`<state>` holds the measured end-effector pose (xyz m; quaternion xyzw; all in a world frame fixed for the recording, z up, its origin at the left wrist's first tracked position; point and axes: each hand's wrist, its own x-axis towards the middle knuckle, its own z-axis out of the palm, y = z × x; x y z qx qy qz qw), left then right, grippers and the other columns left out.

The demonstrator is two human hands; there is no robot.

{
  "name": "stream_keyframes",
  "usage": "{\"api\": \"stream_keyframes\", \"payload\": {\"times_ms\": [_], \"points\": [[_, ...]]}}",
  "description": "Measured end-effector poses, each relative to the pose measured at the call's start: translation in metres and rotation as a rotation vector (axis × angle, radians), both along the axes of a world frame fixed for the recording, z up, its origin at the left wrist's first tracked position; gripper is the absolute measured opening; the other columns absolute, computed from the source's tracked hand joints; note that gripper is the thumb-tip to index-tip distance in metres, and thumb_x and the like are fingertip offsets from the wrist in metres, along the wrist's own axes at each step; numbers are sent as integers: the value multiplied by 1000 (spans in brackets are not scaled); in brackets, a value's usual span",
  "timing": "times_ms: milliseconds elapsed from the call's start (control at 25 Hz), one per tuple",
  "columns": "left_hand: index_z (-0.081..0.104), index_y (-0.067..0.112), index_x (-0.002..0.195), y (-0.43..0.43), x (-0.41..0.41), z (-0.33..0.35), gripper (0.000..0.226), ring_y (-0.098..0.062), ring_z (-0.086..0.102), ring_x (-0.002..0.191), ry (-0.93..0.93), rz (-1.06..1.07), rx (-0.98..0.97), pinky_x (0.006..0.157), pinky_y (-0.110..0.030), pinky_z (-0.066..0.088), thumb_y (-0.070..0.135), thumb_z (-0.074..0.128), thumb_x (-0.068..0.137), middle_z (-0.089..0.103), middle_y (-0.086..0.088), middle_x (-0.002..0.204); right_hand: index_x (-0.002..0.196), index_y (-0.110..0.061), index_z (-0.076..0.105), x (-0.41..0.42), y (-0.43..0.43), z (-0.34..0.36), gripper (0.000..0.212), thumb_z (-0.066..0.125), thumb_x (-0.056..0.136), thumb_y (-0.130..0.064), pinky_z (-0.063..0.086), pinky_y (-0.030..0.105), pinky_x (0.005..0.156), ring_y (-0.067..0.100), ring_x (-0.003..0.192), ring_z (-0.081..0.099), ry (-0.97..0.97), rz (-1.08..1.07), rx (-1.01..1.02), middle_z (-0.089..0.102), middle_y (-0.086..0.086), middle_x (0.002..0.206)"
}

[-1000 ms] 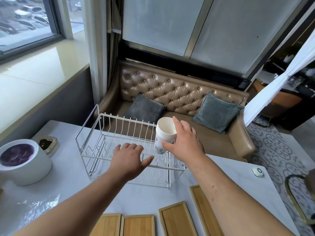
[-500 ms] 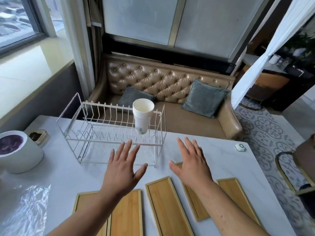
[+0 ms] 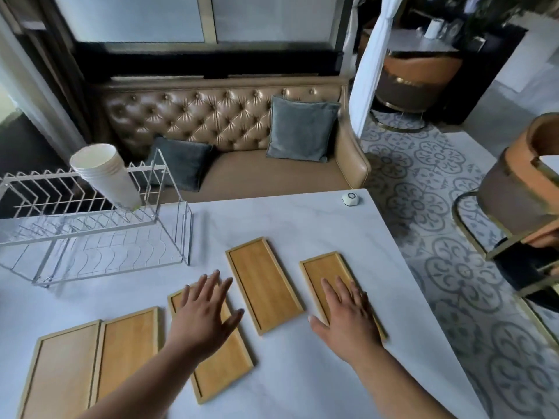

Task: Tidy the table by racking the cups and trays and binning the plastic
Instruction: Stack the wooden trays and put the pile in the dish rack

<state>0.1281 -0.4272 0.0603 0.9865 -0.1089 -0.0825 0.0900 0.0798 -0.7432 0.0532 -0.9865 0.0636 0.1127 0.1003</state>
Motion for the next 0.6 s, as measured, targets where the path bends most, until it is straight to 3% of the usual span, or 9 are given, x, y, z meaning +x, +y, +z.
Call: {"api": "stream_keyframes", "payload": {"times_ms": [240,480,600], "points": [[20,37,167,-115,-6,-36,96,-26,10,165,76,-104,73,131,-50,10,87,12,86,14,1,178,164,-29,4,-35,-94,-44,89,36,93,-72,8,54,127,36,159,-2,46,-73,14,7,7,173],[11,37,168,-182,1,-84,90,-26,0,165,147,-271,169,132,-52,2,83,15,90,2,0,179,164,-27,-2,-51,-103,-106,90,35,95,-71,8,54,128,38,158,-4,121,-69,41,3,10,173],[12,38,168,-208,26,-106,89,-26,0,165,134,-310,134,132,-52,2,83,16,91,2,0,179,164,-28,5,-55,-101,-128,89,35,94,-73,10,54,127,39,158,1,114,-83,40,2,9,174]]}}
